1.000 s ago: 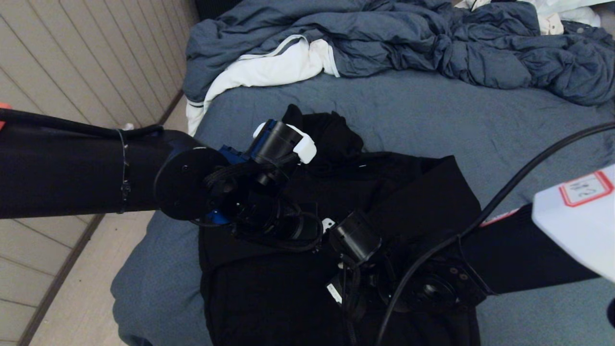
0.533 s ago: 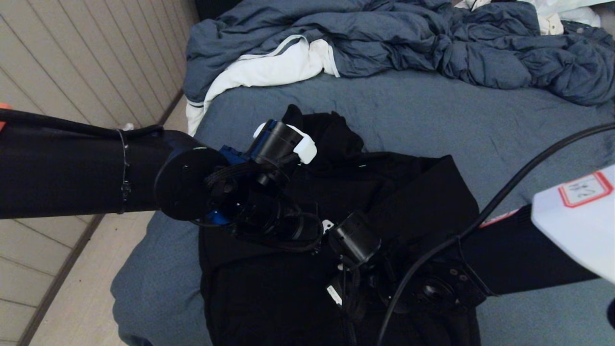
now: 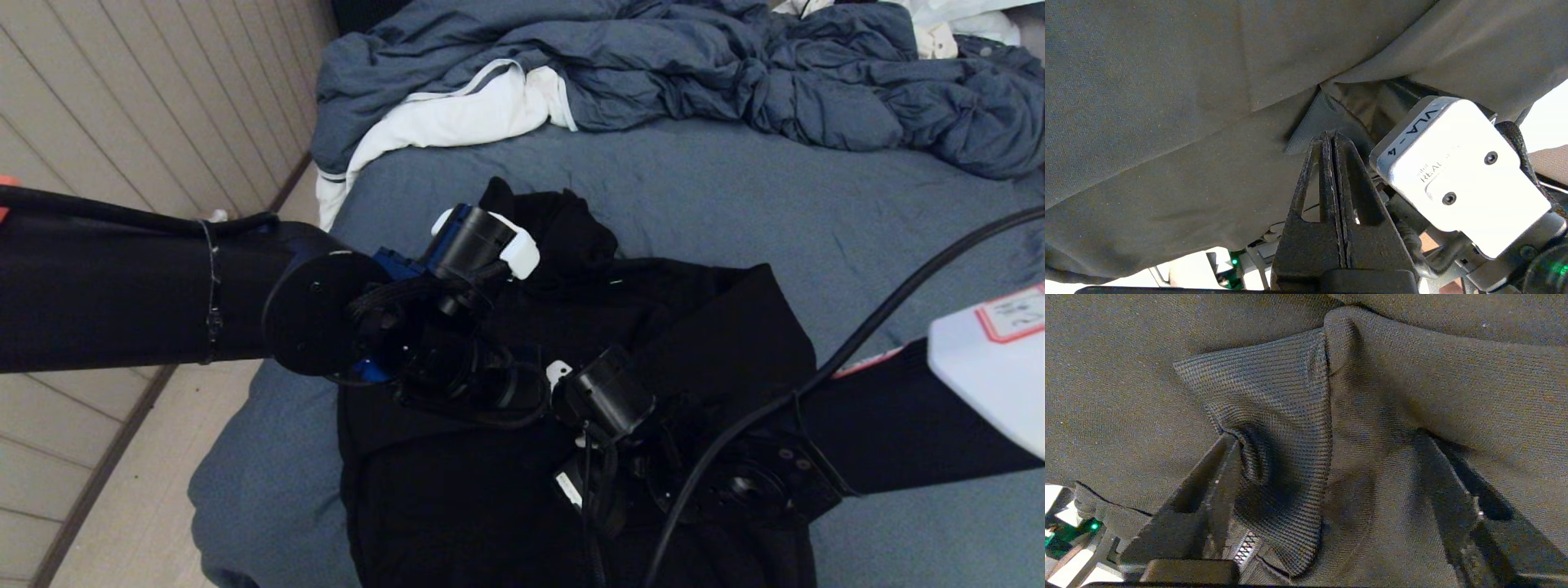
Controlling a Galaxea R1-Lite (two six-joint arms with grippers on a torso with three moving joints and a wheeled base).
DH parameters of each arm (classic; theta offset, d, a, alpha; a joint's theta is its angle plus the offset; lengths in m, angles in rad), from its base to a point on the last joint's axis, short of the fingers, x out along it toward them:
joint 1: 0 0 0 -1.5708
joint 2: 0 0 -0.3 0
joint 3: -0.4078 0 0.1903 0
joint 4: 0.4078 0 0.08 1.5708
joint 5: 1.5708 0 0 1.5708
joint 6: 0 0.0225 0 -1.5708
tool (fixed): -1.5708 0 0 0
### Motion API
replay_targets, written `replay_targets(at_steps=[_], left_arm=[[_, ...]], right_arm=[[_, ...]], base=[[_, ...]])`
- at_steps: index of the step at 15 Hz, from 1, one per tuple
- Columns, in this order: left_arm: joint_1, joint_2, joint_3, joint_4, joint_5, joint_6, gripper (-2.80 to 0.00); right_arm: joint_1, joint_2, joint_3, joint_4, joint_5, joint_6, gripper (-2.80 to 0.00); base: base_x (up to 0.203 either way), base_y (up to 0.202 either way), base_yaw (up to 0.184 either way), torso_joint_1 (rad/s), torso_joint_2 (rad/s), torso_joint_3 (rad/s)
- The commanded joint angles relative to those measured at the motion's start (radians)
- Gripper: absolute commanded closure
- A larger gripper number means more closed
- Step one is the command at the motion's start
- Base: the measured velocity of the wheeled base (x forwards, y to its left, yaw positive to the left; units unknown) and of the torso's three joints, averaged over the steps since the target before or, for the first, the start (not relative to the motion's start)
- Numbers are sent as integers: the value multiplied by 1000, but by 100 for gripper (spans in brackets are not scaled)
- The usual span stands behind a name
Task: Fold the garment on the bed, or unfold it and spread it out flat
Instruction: Unfold the black sweatshirt
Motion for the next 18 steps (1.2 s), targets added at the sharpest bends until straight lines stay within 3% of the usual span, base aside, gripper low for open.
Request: replay_targets(at_steps=[1, 18], left_arm=[[0, 0, 0, 1, 1, -3, 0], [-1, -2, 5, 0, 1, -3, 0]], right_arm=[[2, 1, 3, -1, -1, -1, -280], [6, 7, 15, 0, -1, -11, -280]], base=[[0, 0, 0, 0, 0, 0], [0, 0, 0, 0, 0, 0]])
